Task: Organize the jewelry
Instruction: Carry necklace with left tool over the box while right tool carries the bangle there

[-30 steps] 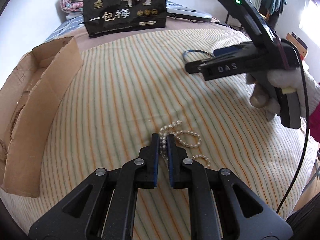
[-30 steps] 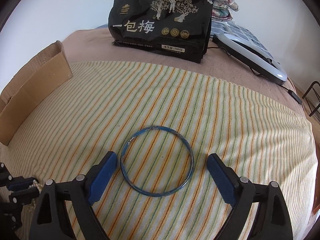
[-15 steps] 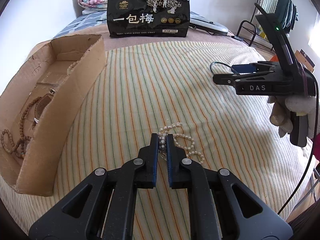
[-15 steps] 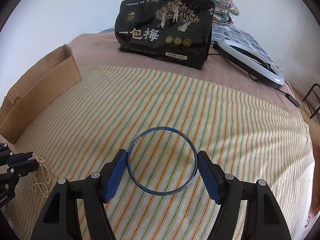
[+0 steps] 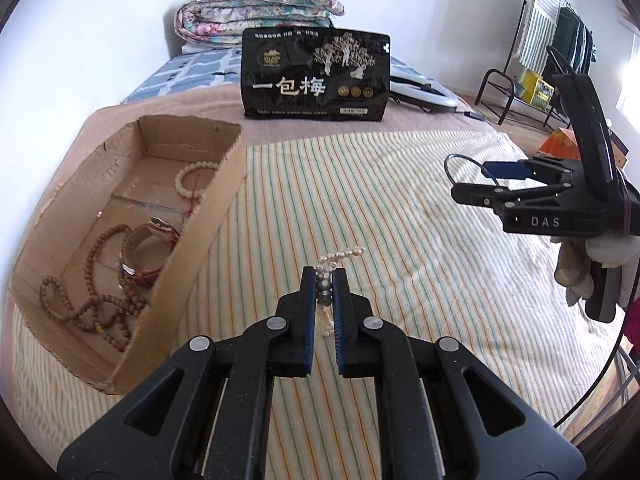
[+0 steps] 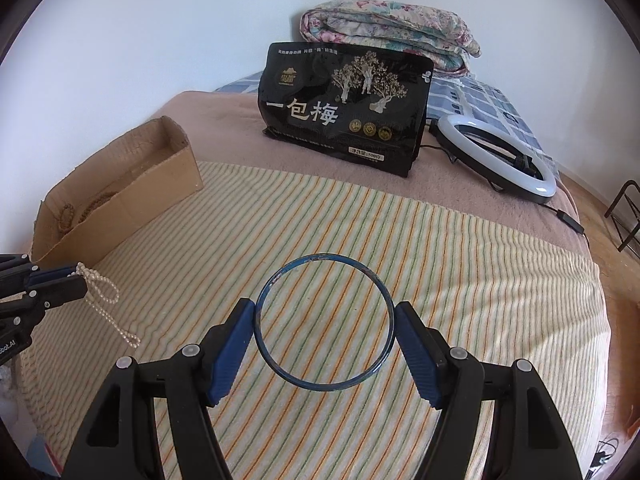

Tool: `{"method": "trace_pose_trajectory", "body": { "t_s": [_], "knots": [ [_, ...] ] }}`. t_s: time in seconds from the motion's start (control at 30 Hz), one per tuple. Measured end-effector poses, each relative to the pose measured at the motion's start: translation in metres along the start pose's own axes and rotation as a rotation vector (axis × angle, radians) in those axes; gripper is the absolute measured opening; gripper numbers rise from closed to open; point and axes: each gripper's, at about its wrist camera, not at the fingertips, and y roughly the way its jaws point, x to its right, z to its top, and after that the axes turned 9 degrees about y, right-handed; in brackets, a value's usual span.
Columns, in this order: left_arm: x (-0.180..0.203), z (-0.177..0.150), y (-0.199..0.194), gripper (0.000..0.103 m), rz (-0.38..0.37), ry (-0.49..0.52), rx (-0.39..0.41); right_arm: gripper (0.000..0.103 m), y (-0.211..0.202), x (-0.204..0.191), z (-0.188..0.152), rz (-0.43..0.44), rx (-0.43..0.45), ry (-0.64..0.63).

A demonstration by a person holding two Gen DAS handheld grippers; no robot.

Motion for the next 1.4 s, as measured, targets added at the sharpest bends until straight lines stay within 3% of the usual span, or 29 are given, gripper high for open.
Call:
{"method": "trace_pose_trajectory", "body": {
  "t_s": [0.73,1.4],
  "knots": [
    [-0.056,0.025,-0.068,0.007,0.079,-0.037,0.123,0.073,-0.046,-0.067,0.04,0.06,0.075,-0.105],
    [-0.134,0.023,-0.092,0.007,0.165,-0.099,0.154,0.073,-0.023,-0.152,0.079,0.133,0.071,-0.205]
  ]
}}
